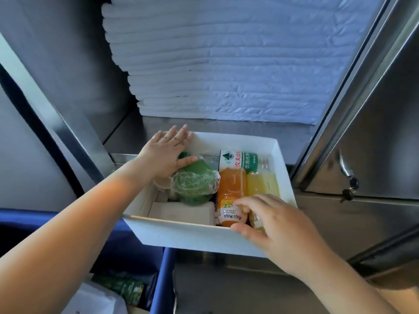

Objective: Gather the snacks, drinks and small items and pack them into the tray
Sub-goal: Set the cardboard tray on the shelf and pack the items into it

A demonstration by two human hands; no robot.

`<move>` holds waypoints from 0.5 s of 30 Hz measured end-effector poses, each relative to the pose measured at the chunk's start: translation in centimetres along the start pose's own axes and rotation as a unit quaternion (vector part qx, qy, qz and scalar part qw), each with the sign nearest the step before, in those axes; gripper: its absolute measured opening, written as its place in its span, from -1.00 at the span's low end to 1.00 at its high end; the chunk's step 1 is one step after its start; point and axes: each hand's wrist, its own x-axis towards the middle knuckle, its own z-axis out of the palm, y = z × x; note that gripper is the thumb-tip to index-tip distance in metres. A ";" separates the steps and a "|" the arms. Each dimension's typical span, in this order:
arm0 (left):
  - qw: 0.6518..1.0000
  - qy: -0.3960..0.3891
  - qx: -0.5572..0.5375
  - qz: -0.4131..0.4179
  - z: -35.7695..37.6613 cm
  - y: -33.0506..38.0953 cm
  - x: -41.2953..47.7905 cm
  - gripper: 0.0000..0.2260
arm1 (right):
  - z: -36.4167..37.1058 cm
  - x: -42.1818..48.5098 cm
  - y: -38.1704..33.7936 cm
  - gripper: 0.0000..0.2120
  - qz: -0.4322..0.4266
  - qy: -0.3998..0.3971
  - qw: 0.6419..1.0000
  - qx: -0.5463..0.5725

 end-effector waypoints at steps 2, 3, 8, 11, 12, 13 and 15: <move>1.000 -0.003 -0.003 -0.007 0.1 0.0 0.1 -0.17 | 0.7 -0.9 0.0 -0.45 -0.010 0.041 0.999 -0.034; 1.000 -0.010 -0.010 -0.011 0.0 -0.1 0.2 -0.16 | 1.1 -1.1 0.1 -0.52 -0.026 0.070 0.996 -0.052; 0.996 -0.033 -0.074 -0.035 -1.2 0.3 -0.2 -0.17 | 2.6 -0.9 1.4 -0.53 -0.119 0.211 0.963 -0.119; 0.987 -0.045 -0.141 -0.061 -2.2 1.7 -1.1 -0.36 | 3.1 -0.7 1.6 -0.52 -0.146 0.255 0.945 -0.141; 0.982 -0.044 -0.171 -0.070 -2.7 2.2 -1.8 -0.42 | 3.3 -0.8 1.6 -0.52 -0.151 0.262 0.942 -0.146; 0.975 -0.029 -0.205 -0.078 -3.1 2.8 -2.9 -0.47 | 3.6 -0.9 1.6 -0.53 -0.154 0.269 0.939 -0.150; 0.954 0.068 -0.276 -0.100 -3.2 4.4 -6.5 -0.58 | 4.0 -1.0 1.7 -0.53 -0.157 0.281 0.934 -0.153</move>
